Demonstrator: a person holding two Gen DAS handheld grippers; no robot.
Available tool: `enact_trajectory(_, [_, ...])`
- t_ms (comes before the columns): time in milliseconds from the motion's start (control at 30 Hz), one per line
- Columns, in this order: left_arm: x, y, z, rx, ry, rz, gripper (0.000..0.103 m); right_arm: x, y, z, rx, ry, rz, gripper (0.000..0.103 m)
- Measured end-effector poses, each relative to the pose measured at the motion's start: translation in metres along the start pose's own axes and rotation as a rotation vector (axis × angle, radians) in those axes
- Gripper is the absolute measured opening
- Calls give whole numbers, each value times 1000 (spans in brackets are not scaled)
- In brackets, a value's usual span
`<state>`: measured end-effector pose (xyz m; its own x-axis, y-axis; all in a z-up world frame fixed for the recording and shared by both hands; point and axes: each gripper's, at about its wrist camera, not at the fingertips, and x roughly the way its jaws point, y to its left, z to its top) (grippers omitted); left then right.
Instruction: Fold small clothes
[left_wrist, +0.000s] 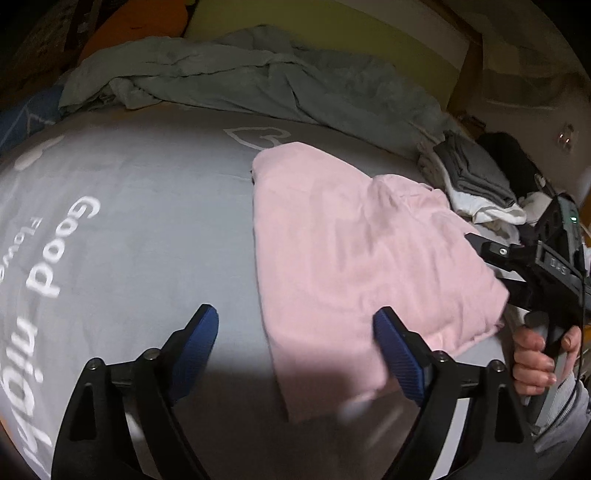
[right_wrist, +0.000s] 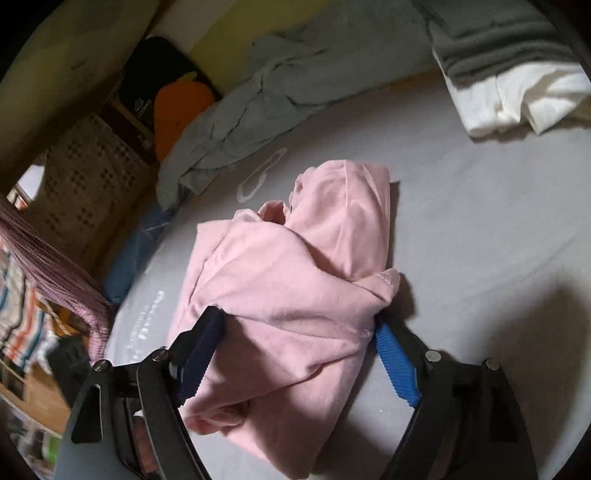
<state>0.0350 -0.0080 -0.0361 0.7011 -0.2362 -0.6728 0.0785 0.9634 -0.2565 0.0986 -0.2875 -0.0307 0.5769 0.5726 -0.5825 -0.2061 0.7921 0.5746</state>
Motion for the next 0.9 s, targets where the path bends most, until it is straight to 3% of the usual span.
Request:
enact_trajectory(33, [3,-5,4,25,4,35,91,1,-1,2,9,3,8,82])
enact_trajectory(67, [5,-10,6,64,-9,73,92,2,-3,4,24,-1,11,73])
enact_trajectory(100, [5,-14,7,83,-21,91,92,2,-6,5,36,-3,19,55])
enact_trajectory(167, [5,-10,6,47,-18,70,90,4,-16,5,80,-1,19,29])
enact_trajectory(233, [7,-4,5,12,-9,47,90,4,-21,4,115,-9,46,23])
enact_trajectory(300, [6,-3,4,19,-15,50,90,2,-13,6,85,-21,18,19])
enact_trajectory(500, [-7,-11,4,38,-23,116,87,-21,59,14,-144,-67,-172,18])
enact_trajectory(600, [-36,-13,3,46,-111,147,86,-25,98,21,-212,-80,-201,18])
enact_trajectory(733, [-79,11,2,-22,-209,141,86,0,155,23,-306,-37,-218,18])
enact_trajectory(833, [-99,36,6,-92,-244,133,86,32,176,11,-308,14,-185,26])
enact_trajectory(900, [-105,52,6,-130,-248,132,86,48,177,-1,-262,40,-120,51])
